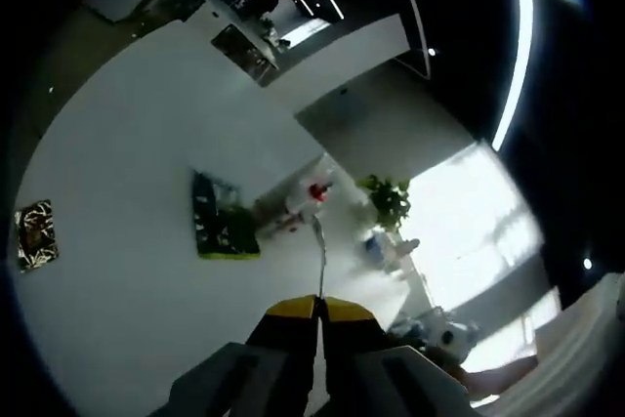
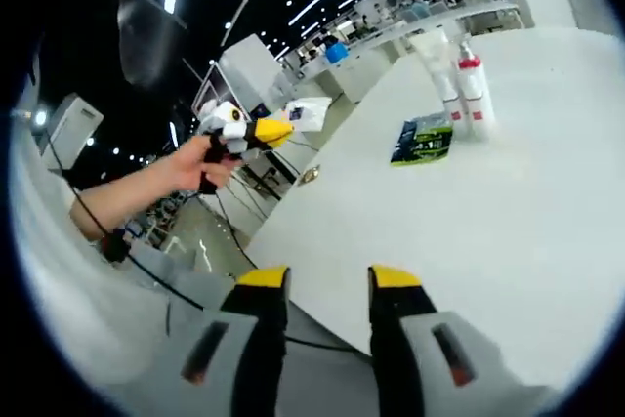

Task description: Arrange the skincare products in the storage area until every visible bottle or jar stands upright without overlapping.

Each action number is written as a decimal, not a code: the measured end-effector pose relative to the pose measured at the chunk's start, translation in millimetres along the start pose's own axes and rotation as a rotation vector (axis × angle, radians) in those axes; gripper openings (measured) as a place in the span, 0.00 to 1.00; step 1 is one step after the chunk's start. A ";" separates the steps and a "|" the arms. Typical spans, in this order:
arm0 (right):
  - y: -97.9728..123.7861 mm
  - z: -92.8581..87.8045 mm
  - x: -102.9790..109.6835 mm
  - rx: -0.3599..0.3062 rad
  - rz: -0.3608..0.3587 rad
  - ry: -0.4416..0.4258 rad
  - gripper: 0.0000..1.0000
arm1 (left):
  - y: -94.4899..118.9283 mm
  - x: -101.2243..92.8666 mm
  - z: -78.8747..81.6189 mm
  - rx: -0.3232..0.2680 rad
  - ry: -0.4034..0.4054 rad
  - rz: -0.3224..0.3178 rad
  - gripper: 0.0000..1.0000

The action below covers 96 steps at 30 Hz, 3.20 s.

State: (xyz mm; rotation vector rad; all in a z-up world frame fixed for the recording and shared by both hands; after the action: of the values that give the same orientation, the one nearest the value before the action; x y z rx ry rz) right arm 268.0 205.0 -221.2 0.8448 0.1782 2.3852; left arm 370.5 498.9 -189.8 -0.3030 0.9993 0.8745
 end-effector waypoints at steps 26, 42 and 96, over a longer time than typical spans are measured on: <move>25.4 -20.3 -35.3 0.091 -0.133 0.196 0.32 | -22.0 57.5 13.2 0.044 0.028 0.107 0.01; 26.0 -28.4 -41.5 0.142 -0.177 0.341 0.31 | -65.4 99.2 10.5 0.123 0.014 0.213 0.01; 25.3 -29.8 -46.6 0.165 -0.217 0.327 0.31 | -73.2 150.2 13.3 0.256 0.157 0.464 0.08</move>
State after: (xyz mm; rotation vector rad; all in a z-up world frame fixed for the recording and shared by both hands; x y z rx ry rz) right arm 266.3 159.5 -261.6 0.4712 0.5737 2.3075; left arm 471.0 535.3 -318.9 0.0871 1.3425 1.1367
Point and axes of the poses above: the point that each gripper's makers call its tool centre point, and the gripper's own axes: y roughly backward along the fingers, x roughly to its left, z roughly out of its top, the point moved 9 cm from there along y, roughly backward along the fingers, and after that the axes turned 15 degrees about -x, right-handed, at the moved point
